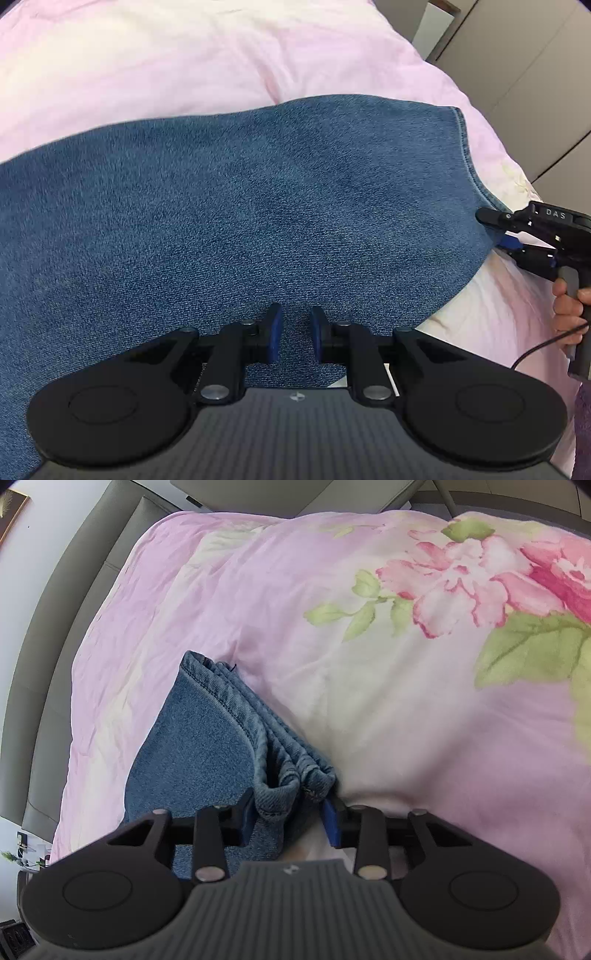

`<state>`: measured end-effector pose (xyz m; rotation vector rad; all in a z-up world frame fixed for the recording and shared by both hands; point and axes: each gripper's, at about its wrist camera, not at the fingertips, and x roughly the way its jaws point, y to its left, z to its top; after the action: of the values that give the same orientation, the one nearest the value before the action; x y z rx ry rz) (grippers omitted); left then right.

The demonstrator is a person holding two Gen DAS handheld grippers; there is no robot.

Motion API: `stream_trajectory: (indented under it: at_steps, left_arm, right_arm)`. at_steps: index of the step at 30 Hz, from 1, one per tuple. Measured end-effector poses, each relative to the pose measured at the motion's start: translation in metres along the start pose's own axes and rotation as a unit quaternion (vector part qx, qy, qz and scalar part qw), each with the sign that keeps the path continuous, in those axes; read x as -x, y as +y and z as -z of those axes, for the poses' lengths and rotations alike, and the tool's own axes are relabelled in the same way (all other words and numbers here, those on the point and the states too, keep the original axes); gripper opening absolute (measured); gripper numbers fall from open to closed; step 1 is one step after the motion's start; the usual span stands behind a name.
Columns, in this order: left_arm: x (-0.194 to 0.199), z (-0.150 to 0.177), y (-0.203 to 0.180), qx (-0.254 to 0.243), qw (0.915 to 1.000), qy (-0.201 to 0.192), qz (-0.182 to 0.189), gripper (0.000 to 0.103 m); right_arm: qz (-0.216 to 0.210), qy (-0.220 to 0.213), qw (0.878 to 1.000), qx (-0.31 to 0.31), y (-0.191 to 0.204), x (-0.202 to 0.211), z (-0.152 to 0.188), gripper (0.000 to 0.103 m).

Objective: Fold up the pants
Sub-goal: 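Lift the hems with the right tool and fold them toward the waistband, then grasp the folded hem with the left tool while the right tool holds it down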

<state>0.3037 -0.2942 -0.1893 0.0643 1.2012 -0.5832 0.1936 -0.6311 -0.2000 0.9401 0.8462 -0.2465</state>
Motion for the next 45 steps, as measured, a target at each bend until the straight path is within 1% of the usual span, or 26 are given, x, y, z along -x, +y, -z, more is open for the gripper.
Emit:
stream_trajectory:
  at_steps: [2, 4, 5, 6, 10, 13, 16, 18, 20, 21, 23, 25, 29, 32, 36, 38, 40, 42, 45]
  left_arm:
    - [-0.001, 0.002, 0.001, 0.001, 1.0000, 0.001, -0.002, 0.021]
    - [-0.003, 0.005, 0.001, 0.006, 1.0000, -0.002, -0.005, 0.021]
    - [-0.003, 0.006, 0.000, 0.008, 0.9999, -0.006, -0.008, 0.021]
    - [-0.003, 0.008, -0.001, 0.010, 0.9998, -0.010, -0.011, 0.021]
    - [-0.001, 0.018, 0.004, 0.038, 0.9988, -0.030, -0.008, 0.021]
    - [0.007, 0.026, 0.011, 0.050, 0.9981, -0.035, -0.003, 0.021]
    - [0.013, 0.031, 0.008, 0.032, 0.9985, -0.042, -0.015, 0.021]
    - [0.017, 0.032, 0.005, 0.022, 0.9988, -0.038, -0.023, 0.021]
    - [0.028, 0.032, 0.006, 0.021, 0.9990, -0.032, -0.022, 0.021]
    - [0.037, 0.035, 0.008, 0.020, 0.9990, -0.035, -0.021, 0.021]
    - [0.064, 0.043, 0.018, 0.021, 0.9973, -0.066, -0.021, 0.022]
    - [0.093, 0.051, 0.037, 0.029, 0.9955, -0.088, -0.020, 0.025]
    - [0.142, 0.066, 0.090, 0.053, 0.9910, -0.110, -0.055, 0.026]
    - [0.171, 0.084, 0.139, 0.084, 0.9855, -0.119, -0.087, 0.026]
    - [0.200, 0.111, 0.197, 0.128, 0.9781, -0.124, -0.108, 0.026]
    - [0.205, 0.121, 0.211, 0.145, 0.9759, -0.123, -0.107, 0.026]
    - [0.210, 0.134, 0.224, 0.154, 0.9748, -0.126, -0.101, 0.026]
    - [0.208, 0.139, 0.228, 0.160, 0.9741, -0.129, -0.094, 0.026]
    - [0.202, 0.148, 0.238, 0.172, 0.9738, -0.133, -0.068, 0.026]
  right_arm:
    - [0.001, -0.002, 1.000, 0.005, 0.003, 0.001, 0.000, 0.027]
    - [0.002, -0.004, 1.000, 0.010, 0.009, 0.005, -0.002, 0.021]
    - [0.001, -0.005, 1.000, 0.015, 0.012, 0.008, -0.003, 0.015]
    - [0.000, -0.009, 1.000, 0.022, 0.017, 0.012, -0.003, 0.013]
    - [0.001, -0.037, 0.996, 0.078, 0.048, 0.036, -0.003, 0.010]
    - [-0.005, -0.053, 0.990, 0.128, 0.082, 0.057, 0.000, 0.009]
    - [-0.015, -0.064, 0.981, 0.181, 0.126, 0.076, 0.007, 0.009]
    - [-0.020, -0.069, 0.973, 0.217, 0.157, 0.086, 0.014, 0.009]
    - [-0.030, -0.073, 0.965, 0.250, 0.192, 0.095, 0.026, 0.009]
    - [-0.035, -0.075, 0.961, 0.265, 0.208, 0.098, 0.031, 0.009]
    - [-0.047, -0.074, 0.952, 0.293, 0.241, 0.101, 0.044, 0.009]
    - [-0.056, -0.067, 0.943, 0.320, 0.270, 0.099, 0.061, 0.009]
    - [-0.067, -0.046, 0.918, 0.388, 0.326, 0.083, 0.110, 0.009]
    - [-0.074, -0.012, 0.902, 0.424, 0.355, 0.062, 0.152, 0.010]
    - [-0.064, 0.041, 0.879, 0.471, 0.378, 0.024, 0.210, 0.010]
    - [-0.052, 0.068, 0.866, 0.494, 0.382, 0.002, 0.241, 0.010]
    - [-0.037, 0.094, 0.853, 0.512, 0.384, -0.018, 0.270, 0.010]
    - [-0.019, 0.113, 0.841, 0.529, 0.380, -0.039, 0.293, 0.010]
    - [0.011, 0.124, 0.821, 0.557, 0.373, -0.062, 0.319, 0.013]
